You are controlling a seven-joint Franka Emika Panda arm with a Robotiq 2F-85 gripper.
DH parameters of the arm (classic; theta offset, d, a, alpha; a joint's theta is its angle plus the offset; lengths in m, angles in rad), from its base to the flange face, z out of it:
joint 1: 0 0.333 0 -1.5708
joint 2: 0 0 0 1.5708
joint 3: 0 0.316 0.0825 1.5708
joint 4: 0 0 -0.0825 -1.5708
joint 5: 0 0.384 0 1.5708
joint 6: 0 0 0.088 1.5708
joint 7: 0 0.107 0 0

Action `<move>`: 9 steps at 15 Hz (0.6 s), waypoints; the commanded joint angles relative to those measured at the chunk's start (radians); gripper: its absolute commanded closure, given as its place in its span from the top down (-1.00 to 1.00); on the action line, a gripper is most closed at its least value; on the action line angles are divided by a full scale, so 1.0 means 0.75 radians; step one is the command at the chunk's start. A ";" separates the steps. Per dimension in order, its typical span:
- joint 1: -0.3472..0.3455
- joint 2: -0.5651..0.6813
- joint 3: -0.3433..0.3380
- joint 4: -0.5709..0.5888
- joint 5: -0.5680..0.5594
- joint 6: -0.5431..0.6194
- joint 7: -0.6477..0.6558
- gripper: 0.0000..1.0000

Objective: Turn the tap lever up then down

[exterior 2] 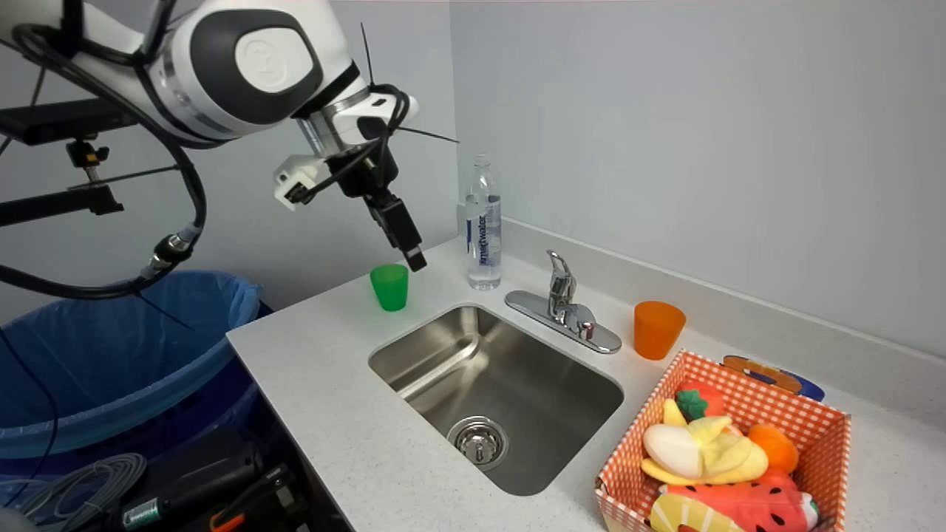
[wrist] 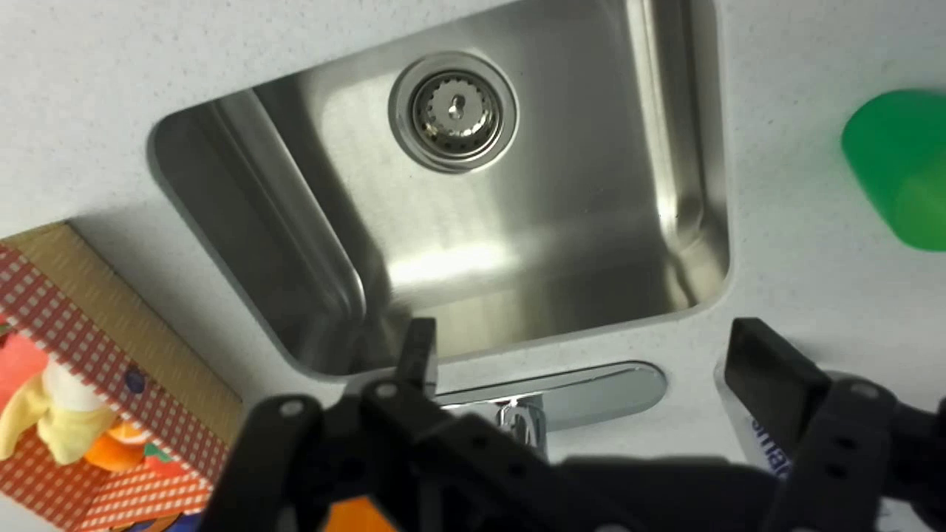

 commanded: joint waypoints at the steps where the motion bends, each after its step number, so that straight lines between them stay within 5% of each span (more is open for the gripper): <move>1: -0.062 0.196 -0.002 0.152 -0.149 0.041 0.161 1.00; 9: 0.011 0.232 -0.095 0.179 -0.178 0.016 0.175 1.00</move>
